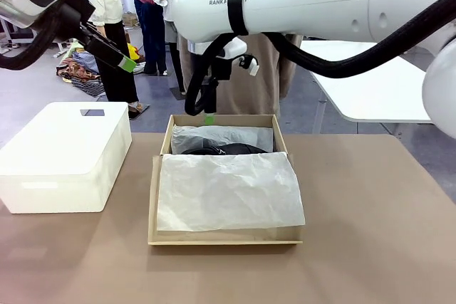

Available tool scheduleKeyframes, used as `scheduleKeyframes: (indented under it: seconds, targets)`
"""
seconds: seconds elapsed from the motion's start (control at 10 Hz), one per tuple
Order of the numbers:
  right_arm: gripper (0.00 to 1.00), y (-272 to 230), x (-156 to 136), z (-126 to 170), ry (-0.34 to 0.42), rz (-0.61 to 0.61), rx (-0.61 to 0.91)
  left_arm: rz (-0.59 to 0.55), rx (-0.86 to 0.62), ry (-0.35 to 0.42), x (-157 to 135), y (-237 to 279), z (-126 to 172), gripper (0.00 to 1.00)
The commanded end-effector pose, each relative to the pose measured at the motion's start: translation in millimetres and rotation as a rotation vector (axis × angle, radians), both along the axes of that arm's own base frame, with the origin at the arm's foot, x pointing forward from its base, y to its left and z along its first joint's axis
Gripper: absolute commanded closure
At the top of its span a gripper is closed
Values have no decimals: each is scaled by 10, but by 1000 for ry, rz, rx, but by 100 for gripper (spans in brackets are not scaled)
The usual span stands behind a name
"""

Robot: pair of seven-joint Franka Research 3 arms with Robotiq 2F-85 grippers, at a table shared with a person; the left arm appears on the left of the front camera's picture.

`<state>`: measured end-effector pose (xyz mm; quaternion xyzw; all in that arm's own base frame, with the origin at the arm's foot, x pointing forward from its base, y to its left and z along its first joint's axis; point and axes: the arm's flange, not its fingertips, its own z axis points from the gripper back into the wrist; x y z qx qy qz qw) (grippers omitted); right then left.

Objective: Pack the shoes into the box.
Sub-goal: Close the Shoes Box.

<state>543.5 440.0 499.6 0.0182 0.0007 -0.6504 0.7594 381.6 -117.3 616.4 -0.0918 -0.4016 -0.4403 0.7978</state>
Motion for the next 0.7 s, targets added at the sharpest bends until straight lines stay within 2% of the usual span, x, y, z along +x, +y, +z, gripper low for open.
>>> scheduleKeyframes:
  seconds: [0.0, 0.2, 0.4, 0.6]
  targets:
    - [0, -377, -34, 259, -6, 199, -43, -9, -16, 3, -8, 16, -3, 0]
    - [0, -692, -36, 402, 7, 422, -49, -9, -16, 3, -8, 16, -3, 0]
    - [0, -1084, -4, 446, -11, 717, -47, -9, -16, 3, -8, 16, -3, 0]
    - [0, -1414, 64, 421, -14, 930, -53, -9, -16, 3, -8, 16, -3, 0]
